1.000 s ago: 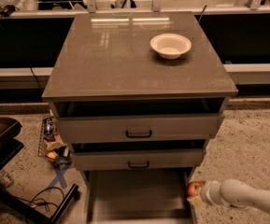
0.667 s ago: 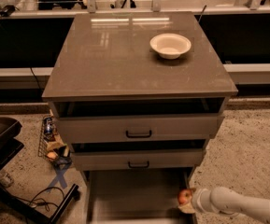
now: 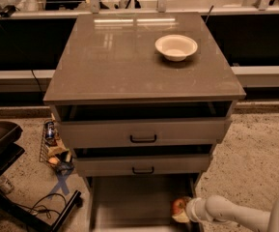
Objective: Place apple into bottom drawer
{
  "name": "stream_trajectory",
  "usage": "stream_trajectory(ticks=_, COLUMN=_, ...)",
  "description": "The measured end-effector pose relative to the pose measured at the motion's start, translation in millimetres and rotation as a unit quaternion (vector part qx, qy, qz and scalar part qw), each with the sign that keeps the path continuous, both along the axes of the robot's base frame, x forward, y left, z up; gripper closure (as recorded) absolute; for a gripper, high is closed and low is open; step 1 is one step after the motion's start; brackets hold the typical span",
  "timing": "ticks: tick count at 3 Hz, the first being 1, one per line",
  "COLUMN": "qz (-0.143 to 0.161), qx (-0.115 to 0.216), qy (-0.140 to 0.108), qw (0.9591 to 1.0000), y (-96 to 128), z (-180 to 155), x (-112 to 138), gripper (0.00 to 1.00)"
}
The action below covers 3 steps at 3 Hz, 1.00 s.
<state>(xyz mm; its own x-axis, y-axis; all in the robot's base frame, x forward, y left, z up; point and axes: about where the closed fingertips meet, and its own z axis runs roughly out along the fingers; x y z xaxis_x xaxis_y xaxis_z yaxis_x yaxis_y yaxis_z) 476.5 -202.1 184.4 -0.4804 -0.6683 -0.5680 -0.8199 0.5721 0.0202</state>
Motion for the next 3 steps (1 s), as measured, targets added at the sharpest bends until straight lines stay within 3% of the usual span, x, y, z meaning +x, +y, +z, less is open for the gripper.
stream_trajectory(ticks=2, qz=0.052, qx=0.061, qy=-0.003, qw=0.9968, y=101.9, z=-36.5, x=17.3, gripper=1.00)
stream_trajectory(ticks=3, qz=0.049, qx=0.064, qy=-0.001, qw=0.9967, y=104.7, z=-42.4, x=16.1, gripper=0.82)
